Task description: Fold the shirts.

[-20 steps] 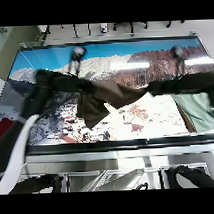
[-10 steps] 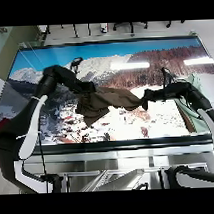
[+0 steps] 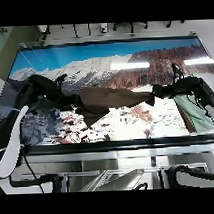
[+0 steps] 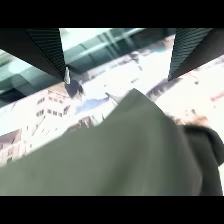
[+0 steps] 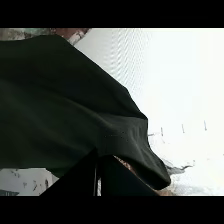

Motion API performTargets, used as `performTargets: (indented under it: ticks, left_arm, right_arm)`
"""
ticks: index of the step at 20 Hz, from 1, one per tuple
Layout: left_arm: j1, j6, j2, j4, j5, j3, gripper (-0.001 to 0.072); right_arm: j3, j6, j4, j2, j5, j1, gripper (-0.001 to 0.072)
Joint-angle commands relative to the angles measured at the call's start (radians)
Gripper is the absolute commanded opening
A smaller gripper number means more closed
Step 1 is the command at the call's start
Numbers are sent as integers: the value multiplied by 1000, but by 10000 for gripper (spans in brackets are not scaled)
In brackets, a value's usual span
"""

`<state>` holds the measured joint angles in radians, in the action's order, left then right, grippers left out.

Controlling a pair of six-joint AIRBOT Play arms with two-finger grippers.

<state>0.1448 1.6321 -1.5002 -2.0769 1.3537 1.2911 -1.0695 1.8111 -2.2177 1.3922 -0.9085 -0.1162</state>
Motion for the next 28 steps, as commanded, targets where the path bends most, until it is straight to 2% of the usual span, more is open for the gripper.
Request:
performTargets:
  ticks: [1,4,9,12,13,15,16,19,20,21,25,26,28]
  left_arm:
    - [52,-10,94,-44,-192,-234,710]
    - [74,-10,100,-46,-223,-285,710]
    - [95,-10,89,-71,-431,-319,710]
    - [96,-11,19,-74,-453,-288,709]
    - [104,-11,-11,-73,-438,-275,656]
    - [106,-10,-50,-72,-420,-254,439]
    - [106,-10,-55,-72,-413,-240,371]
    - [100,-10,-39,-61,-390,-186,354]
    - [100,-10,-26,-61,-402,-187,308]
    - [97,-10,-19,-53,-413,-192,102]
    - [92,-10,-21,-37,-463,-268,93]
    - [86,-9,-21,-38,-489,-284,18]
    - [85,-9,6,-39,-513,-284,17]
  right_arm:
    - [-2,0,-1,0,-8,-4,17]
    - [-2,0,-1,0,-11,-4,16]
    - [-2,0,-2,0,-11,-3,17]
    - [-2,0,-3,0,-11,-3,17]
    - [-2,0,-3,0,-11,-3,17]
    - [-2,0,-3,0,-11,-3,17]
    - [-2,0,-3,0,-11,-3,16]
    - [-2,0,-3,0,-11,-3,17]
    - [-2,0,-3,0,-11,-3,17]
    - [-2,0,-3,0,-11,-3,17]
    - [-2,0,-4,0,-11,-2,17]
    - [-2,0,-4,0,-11,-2,16]
    - [-3,0,-34,-3,-18,-3,16]
